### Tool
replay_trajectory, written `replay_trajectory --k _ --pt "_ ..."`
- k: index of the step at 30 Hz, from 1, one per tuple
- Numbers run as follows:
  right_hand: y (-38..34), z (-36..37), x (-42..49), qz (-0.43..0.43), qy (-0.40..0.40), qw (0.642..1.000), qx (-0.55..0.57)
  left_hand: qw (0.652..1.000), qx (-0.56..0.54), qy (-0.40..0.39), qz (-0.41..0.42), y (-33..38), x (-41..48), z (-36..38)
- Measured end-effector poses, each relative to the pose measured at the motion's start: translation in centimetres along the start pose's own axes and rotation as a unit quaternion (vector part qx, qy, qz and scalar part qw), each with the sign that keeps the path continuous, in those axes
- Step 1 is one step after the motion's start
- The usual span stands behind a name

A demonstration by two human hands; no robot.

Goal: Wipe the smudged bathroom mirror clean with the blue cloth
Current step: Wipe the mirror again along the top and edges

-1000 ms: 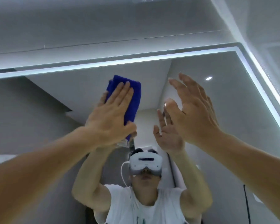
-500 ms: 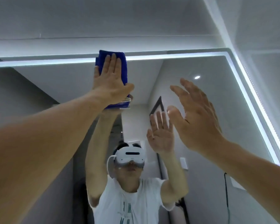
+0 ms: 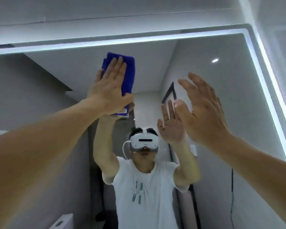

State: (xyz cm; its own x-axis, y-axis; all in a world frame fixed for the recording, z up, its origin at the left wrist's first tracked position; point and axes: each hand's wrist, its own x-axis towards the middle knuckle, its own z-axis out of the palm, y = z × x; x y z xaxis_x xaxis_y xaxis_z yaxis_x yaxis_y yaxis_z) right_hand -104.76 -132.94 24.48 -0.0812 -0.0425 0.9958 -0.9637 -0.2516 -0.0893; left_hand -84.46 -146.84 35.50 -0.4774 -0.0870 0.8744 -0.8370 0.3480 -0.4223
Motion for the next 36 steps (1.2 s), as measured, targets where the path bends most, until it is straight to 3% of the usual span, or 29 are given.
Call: replay_trajectory --k 2,5,7,11,15,17,20,22,23,30,34,36 --pt "0.8 -0.3 -0.5 0.007 -0.004 1.0 0.006 0.992 -0.049 0.022 -0.115 0.9 0.7 0.4" --pt "1.8 -0.9 -1.3 0.035 -0.008 0.999 0.011 0.992 -0.048 0.051 -0.105 5.0 -3.2 1.8" --pt "1.8 -0.9 -1.9 0.045 -0.01 0.999 0.023 0.998 -0.03 0.04 -0.04 8.1 -8.9 3.2" --pt "1.4 -0.3 -3.7 0.035 -0.008 0.998 0.055 0.982 -0.004 -0.026 0.188 12.8 -20.7 5.9" --pt "1.9 -0.1 -5.2 0.02 -0.023 0.998 0.047 0.931 0.067 -0.056 0.354 8.4 -16.7 4.3" --pt "2.2 -0.2 -6.2 0.019 -0.028 0.999 0.041 0.94 0.097 -0.045 0.323 5.6 -12.8 3.0" --pt "2.5 -0.7 -7.4 0.039 -0.033 0.998 0.044 0.994 0.055 -0.007 0.097 6.2 -11.5 3.1" --pt "2.5 -1.0 -8.2 0.054 -0.036 0.997 0.047 0.999 0.003 0.031 -0.02 9.6 -13.6 4.6" --pt "2.3 -1.1 -8.7 0.06 -0.038 0.996 0.046 0.998 -0.015 0.043 -0.034 11.3 -15.1 5.4" --pt "0.4 -1.7 -12.0 0.096 -0.054 0.994 0.007 0.985 -0.036 -0.003 0.167 15.0 -25.1 7.3" --pt "0.2 -2.4 -13.0 0.104 -0.063 0.992 -0.015 0.941 0.017 0.001 0.338 8.6 -21.3 6.1" --pt "0.4 -2.6 -13.1 0.108 -0.063 0.992 -0.03 0.952 0.049 0.02 0.303 4.1 -18.4 5.3"
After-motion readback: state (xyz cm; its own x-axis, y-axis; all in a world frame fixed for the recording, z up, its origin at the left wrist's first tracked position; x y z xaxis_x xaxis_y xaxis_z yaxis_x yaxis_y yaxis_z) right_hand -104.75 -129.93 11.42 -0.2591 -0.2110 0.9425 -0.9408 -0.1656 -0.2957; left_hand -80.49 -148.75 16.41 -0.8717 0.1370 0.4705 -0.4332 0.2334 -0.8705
